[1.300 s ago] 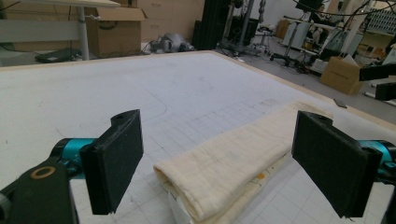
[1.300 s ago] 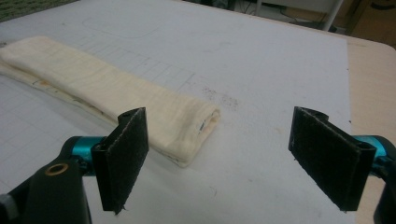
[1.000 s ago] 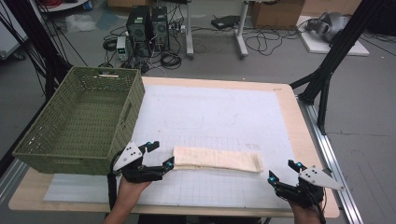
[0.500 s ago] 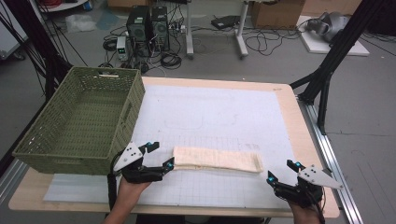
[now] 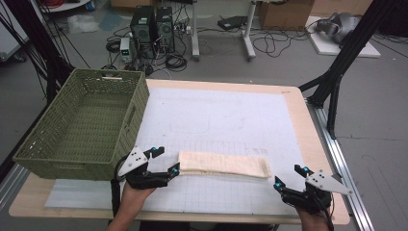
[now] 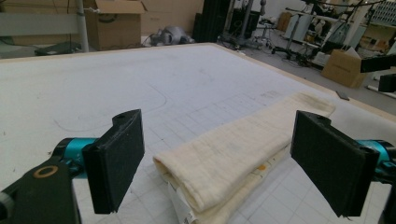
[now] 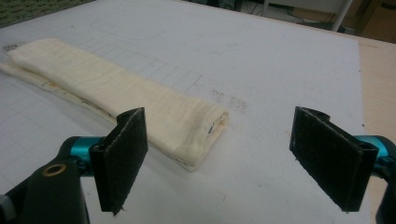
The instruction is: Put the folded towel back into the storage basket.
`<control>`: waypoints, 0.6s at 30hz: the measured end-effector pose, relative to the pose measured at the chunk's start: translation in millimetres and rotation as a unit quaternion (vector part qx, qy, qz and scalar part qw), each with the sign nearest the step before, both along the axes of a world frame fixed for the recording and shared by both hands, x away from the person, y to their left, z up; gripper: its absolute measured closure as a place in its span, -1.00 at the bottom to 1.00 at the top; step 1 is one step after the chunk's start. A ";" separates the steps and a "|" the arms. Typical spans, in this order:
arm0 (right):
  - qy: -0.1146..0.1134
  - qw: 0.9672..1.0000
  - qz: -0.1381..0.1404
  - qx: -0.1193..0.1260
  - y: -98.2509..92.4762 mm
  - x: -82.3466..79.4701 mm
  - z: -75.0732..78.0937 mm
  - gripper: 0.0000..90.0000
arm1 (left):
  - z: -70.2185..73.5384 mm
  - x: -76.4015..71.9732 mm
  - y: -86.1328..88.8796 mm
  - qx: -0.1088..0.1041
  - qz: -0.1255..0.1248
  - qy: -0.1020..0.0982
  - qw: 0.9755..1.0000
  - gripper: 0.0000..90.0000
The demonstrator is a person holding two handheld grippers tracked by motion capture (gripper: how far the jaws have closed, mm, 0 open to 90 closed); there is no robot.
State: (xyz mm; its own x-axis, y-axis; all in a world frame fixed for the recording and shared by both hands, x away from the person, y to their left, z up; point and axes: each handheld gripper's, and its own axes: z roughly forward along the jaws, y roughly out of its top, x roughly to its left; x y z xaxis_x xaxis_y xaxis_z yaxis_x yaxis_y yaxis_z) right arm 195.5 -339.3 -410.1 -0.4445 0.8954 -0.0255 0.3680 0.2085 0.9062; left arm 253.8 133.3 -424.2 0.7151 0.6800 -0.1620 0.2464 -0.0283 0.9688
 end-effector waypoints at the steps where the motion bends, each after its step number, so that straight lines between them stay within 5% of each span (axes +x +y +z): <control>1: 0.000 1.000 0.000 0.000 0.0 0.0 0.0 -0.60 | -0.1 0.0 -0.2 0.001 0.000 0.002 1.000 -0.60; 10: 0.006 1.000 0.001 -0.003 0.8 1.2 -1.3 -0.60 | -2.8 3.7 -3.1 0.014 0.002 0.024 1.000 -0.58; 18: 0.006 1.000 0.003 -0.006 2.3 2.1 -2.0 -0.60 | -9.2 13.5 -9.9 0.039 0.011 0.067 0.997 -0.55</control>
State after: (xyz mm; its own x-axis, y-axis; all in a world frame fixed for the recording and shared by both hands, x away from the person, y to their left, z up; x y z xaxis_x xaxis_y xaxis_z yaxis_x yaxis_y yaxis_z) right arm 197.5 -337.0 -412.1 -0.4503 0.8923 -0.0318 0.3773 0.2225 0.8990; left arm 267.2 123.4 -433.4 0.6749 0.7100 -0.2009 0.3754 -0.0960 0.9219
